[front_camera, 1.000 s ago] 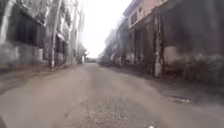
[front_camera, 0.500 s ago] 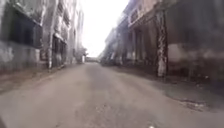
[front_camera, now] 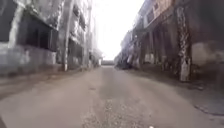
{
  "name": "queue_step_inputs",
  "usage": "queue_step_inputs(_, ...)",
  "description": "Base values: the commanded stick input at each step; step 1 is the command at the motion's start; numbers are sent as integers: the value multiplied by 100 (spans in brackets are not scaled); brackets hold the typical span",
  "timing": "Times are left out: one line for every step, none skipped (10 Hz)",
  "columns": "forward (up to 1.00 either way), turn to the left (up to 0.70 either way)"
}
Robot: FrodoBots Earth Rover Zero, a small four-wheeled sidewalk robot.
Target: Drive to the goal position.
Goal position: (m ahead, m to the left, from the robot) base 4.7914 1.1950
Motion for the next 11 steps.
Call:
queue_step_inputs(50,0)
queue_step_inputs(50,0)
queue_step_inputs(50,0)
queue_step_inputs(50,0)
queue_step_inputs(50,0)
queue_step_inputs(50,0)
queue_step_inputs(50,0)
queue_step_inputs(50,0)
queue_step_inputs(50,0)
queue_step_inputs(50,0)
queue_step_inputs(50,0)
